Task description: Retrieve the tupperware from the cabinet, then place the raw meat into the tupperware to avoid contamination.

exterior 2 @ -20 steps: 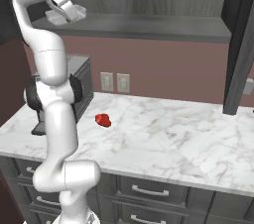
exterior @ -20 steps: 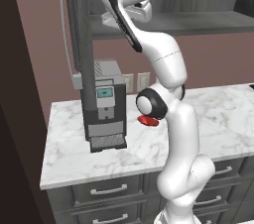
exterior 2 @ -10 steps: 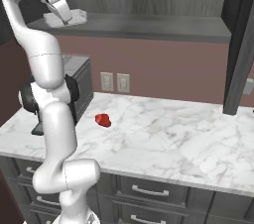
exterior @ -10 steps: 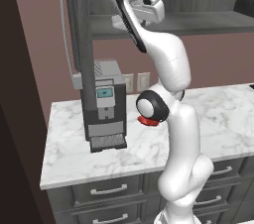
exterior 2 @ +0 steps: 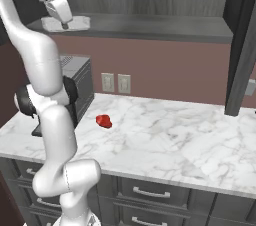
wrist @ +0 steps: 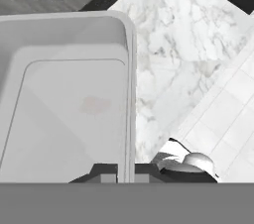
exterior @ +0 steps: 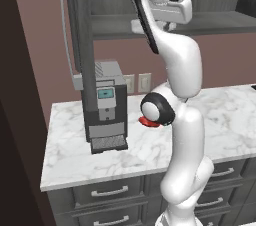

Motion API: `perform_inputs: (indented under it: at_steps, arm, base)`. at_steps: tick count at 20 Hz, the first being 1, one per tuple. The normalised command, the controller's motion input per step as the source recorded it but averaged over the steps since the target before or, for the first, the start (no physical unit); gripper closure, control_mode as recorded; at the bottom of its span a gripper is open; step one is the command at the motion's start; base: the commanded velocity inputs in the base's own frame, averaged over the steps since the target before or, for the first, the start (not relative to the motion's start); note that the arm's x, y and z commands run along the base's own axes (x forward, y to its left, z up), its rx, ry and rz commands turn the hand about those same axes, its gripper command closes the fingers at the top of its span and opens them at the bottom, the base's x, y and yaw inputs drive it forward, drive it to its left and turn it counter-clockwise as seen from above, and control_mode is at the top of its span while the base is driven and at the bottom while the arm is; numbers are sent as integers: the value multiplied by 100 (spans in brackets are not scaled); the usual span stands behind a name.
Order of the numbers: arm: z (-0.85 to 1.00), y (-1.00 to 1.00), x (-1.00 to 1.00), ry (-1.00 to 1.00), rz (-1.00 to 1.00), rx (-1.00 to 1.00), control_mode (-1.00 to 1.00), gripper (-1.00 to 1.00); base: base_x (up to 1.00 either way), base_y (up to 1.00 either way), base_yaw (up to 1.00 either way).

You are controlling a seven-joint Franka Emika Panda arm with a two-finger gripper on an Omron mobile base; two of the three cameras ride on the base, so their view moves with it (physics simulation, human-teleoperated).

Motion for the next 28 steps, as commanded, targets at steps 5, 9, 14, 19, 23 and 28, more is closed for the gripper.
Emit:
perform_inputs:
  at_steps: [5, 9, 14, 19, 23, 28]
  arm:
    - [1, -28, -100, 8, 0, 0, -100, 100]
    - [3, -30, -100, 12, 0, 0, -100, 100]
    - [0, -29, -63, 28, 6, -20, -100, 100]
    - [-3, -34, -55, 26, 5, -30, -100, 100]
    - [-12, -57, -76, 10, 3, -23, -100, 100]
    - [-4, -54, -94, 6, 0, -18, -100, 100]
  base:
    - [0, 0, 0]
    - [0, 0, 0]
    - [0, 0, 0]
    - [0, 0, 0]
    - [0, 0, 0]
    - [0, 0, 0]
